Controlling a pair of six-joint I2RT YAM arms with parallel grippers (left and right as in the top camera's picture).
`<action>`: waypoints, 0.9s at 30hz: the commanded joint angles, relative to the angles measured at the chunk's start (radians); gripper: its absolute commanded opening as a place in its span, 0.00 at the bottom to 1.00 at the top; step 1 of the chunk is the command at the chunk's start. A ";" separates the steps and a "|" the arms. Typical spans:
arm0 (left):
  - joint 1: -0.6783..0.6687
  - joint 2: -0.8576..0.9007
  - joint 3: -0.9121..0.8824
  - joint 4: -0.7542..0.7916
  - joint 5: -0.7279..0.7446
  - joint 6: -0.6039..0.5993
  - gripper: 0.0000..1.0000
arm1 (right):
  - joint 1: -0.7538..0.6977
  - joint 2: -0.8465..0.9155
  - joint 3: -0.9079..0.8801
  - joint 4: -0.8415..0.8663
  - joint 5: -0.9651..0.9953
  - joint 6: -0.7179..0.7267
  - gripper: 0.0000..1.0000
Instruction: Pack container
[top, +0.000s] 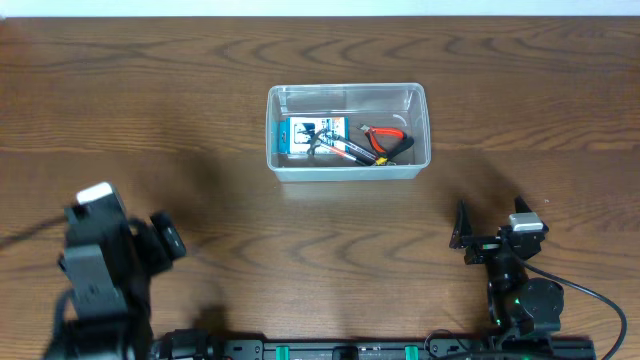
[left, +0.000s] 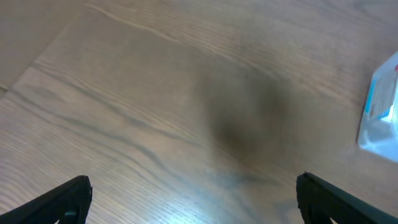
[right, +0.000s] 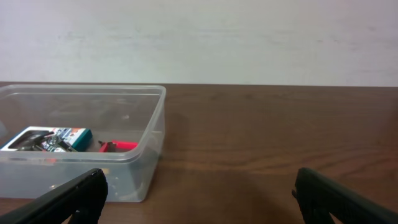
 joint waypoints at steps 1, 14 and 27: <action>-0.010 -0.124 -0.125 0.101 0.028 -0.064 0.98 | -0.005 -0.006 -0.002 -0.003 -0.003 0.010 0.99; -0.010 -0.441 -0.588 0.797 0.065 -0.386 0.98 | -0.005 -0.006 -0.002 -0.003 -0.003 0.010 0.99; -0.010 -0.541 -0.805 0.941 0.058 -0.426 0.98 | -0.005 -0.006 -0.002 -0.003 -0.003 0.010 0.99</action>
